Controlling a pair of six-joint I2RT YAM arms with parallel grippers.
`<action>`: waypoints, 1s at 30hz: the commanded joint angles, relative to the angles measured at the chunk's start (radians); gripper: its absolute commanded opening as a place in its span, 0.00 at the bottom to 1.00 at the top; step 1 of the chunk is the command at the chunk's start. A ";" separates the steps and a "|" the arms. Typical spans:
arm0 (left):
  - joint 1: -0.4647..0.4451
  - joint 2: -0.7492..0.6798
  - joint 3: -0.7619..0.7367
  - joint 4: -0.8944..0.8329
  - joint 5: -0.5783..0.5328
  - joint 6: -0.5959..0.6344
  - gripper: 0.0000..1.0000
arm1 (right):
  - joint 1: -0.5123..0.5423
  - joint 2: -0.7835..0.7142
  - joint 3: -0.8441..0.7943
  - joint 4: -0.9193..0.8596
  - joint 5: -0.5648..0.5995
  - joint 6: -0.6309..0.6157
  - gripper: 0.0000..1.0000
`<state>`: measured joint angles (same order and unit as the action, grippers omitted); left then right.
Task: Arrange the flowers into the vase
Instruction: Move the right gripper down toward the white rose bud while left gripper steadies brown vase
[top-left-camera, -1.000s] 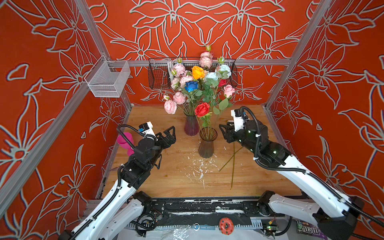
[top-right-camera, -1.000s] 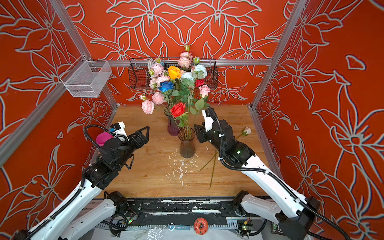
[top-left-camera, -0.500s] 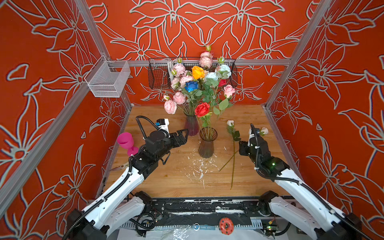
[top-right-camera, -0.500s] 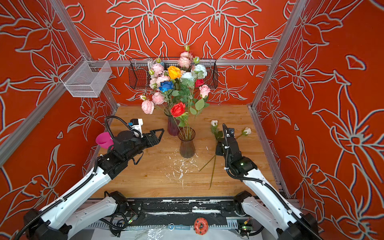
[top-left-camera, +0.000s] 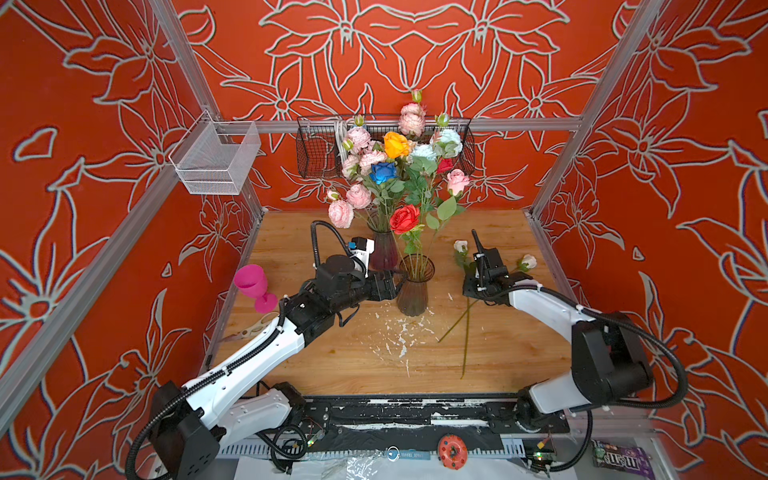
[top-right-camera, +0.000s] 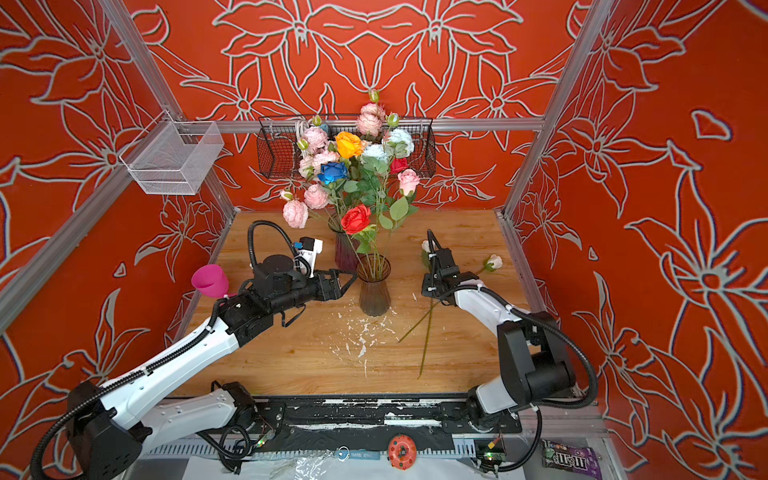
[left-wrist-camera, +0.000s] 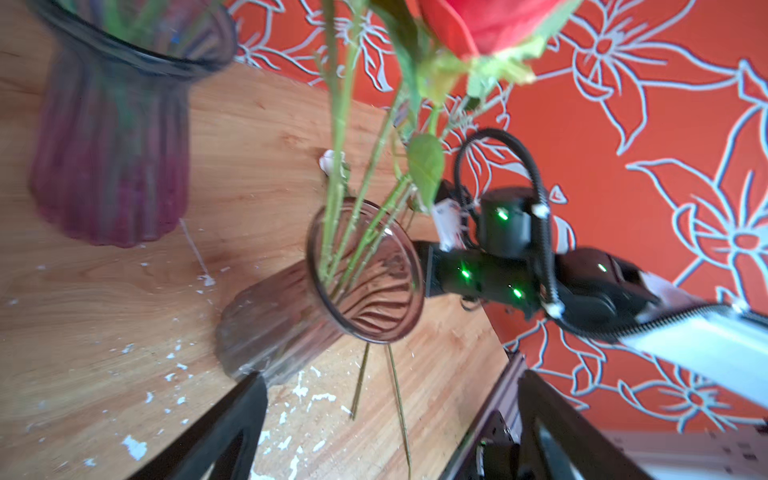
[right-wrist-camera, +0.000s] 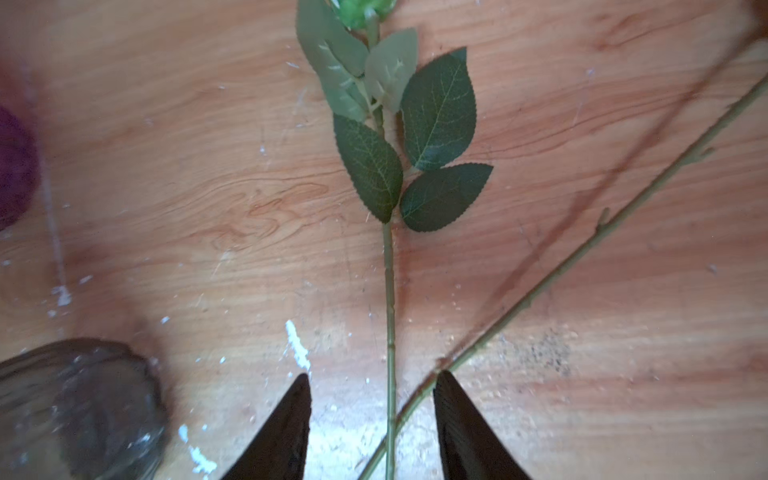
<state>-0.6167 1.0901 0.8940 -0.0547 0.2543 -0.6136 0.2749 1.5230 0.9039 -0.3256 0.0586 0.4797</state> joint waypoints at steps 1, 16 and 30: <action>-0.019 0.011 0.031 0.003 0.076 0.036 0.94 | -0.009 0.063 0.051 -0.031 -0.017 0.020 0.49; -0.025 0.013 0.030 -0.002 0.060 0.047 0.94 | -0.026 0.212 0.087 -0.007 -0.051 0.032 0.38; -0.025 0.025 0.032 -0.008 0.051 0.055 0.94 | -0.033 0.183 0.047 0.022 -0.054 0.040 0.22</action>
<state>-0.6369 1.1099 0.9035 -0.0635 0.3080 -0.5720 0.2474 1.7260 0.9680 -0.3050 0.0101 0.5026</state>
